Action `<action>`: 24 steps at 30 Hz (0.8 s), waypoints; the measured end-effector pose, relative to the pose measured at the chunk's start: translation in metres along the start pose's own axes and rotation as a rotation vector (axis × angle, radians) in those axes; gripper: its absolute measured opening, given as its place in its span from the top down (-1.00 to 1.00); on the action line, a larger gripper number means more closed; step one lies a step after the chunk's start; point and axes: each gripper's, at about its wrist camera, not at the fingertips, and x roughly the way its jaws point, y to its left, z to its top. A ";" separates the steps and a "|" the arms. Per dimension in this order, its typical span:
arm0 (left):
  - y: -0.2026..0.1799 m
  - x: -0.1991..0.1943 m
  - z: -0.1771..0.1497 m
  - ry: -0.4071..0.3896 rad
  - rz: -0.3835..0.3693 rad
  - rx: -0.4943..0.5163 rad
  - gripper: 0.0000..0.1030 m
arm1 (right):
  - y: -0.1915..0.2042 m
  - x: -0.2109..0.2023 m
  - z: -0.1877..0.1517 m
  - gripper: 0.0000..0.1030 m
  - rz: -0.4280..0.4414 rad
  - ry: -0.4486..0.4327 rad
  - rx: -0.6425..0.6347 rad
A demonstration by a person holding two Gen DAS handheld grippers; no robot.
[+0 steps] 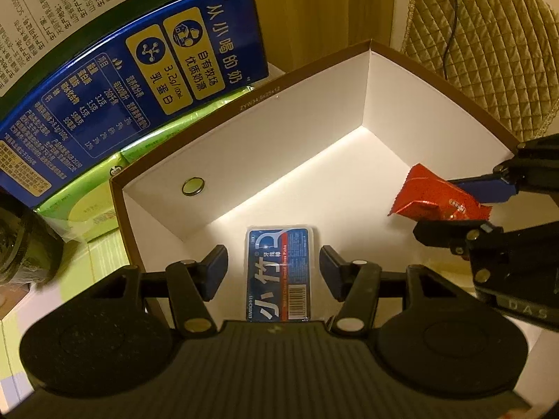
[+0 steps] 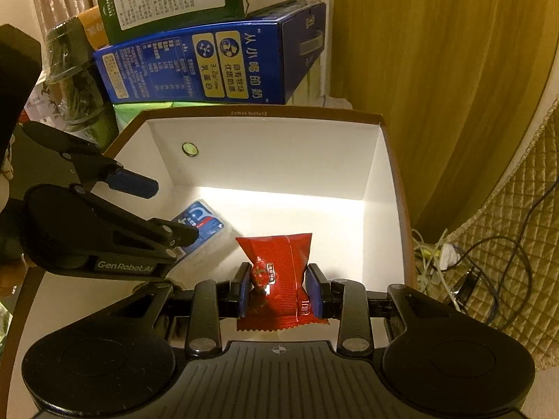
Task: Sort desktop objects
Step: 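Open both grippers to drop the toothpick case and candy into the box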
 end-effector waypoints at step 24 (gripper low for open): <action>0.001 -0.042 -0.016 -0.070 -0.008 -0.013 -0.45 | 0.002 -0.053 -0.014 -0.73 0.019 -0.147 -0.030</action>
